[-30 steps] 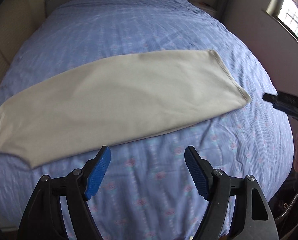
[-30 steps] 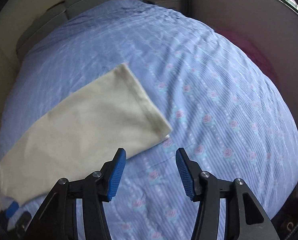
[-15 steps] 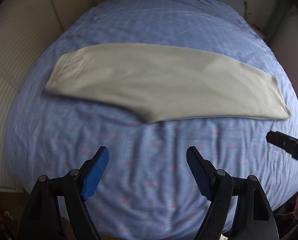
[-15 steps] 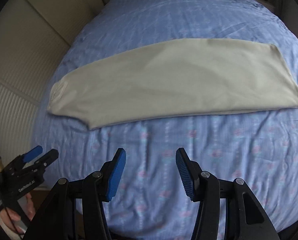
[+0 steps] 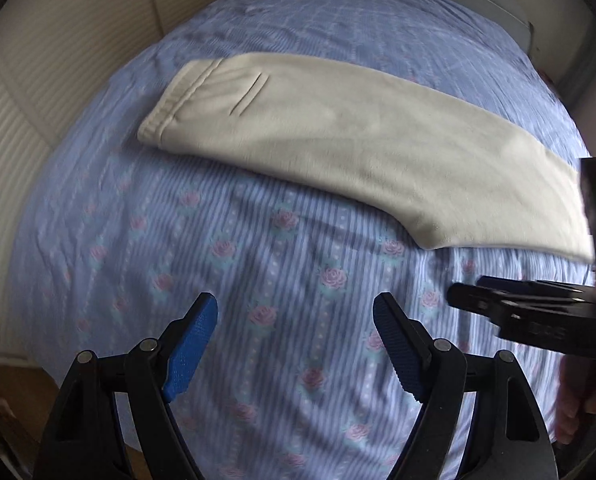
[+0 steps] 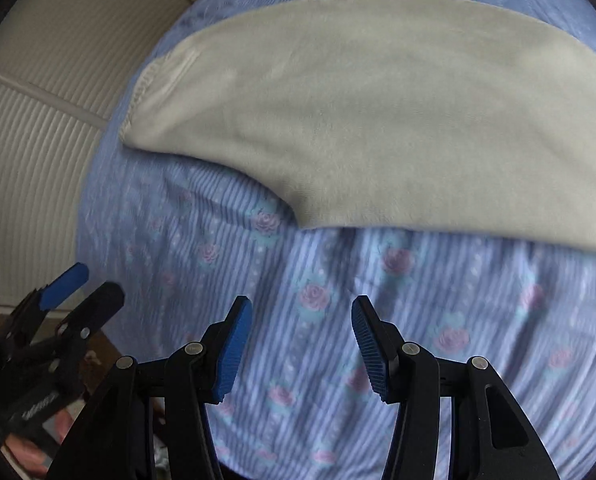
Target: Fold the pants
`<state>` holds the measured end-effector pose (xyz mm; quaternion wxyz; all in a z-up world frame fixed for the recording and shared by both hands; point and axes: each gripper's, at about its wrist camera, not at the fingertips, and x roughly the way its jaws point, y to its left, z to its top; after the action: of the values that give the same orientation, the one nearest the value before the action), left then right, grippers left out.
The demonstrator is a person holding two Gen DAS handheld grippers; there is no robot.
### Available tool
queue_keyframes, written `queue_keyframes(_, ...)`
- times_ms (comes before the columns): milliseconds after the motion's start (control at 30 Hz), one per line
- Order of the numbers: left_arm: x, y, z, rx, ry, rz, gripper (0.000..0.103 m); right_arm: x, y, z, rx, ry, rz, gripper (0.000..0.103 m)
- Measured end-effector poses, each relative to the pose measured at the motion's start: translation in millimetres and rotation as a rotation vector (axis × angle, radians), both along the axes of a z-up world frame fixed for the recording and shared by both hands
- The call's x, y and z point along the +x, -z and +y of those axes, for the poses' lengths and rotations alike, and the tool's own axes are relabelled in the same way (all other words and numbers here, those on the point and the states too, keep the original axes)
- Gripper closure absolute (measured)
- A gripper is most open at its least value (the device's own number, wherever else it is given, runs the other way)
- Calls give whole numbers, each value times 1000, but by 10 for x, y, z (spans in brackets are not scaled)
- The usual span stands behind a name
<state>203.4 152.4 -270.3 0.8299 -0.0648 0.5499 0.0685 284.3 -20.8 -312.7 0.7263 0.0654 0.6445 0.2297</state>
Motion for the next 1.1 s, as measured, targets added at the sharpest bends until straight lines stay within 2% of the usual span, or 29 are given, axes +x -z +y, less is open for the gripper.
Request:
queue_keyframes(67, -54, 57, -9, -26, -28, 0, 23, 71, 84, 50, -3, -14, -8, 50)
queue_keyframes(267, -227, 135, -14, -31, -125, 8, 23, 193, 190, 248, -20, -81, -52, 50)
queue_keyframes(433, -350, 142, 10, -31, -184, 14, 23, 212, 8, 362, -34, -142, -160, 50)
queue_keyframes(533, -375, 144, -3, -30, -193, 19, 23, 200, -93, 410, -49, -173, -218, 50)
queue_keyframes(600, -380, 148, -23, -28, -192, 19, 23, 210, -100, 437, -24, -187, -233, 50)
queue_keyframes(733, -356, 136, -85, -28, -173, 16, 23, 293, 131, 458, -39, -180, -175, 50)
queue_keyframes(900, -347, 90, -110, -15, -145, 1, 23, 292, 241, 472, -83, -174, -194, 50)
queue_keyframes(1000, -351, 93, -78, -16, -152, 0, 23, 236, 113, 605, -89, -212, -267, 50)
queue_keyframes(1067, -368, 113, -49, -20, -164, 4, 23, 177, 72, 723, -147, -249, -356, 50)
queue_keyframes(1100, -376, 126, -34, -20, -168, 7, 23, 176, 108, 754, -164, -258, -364, 50)
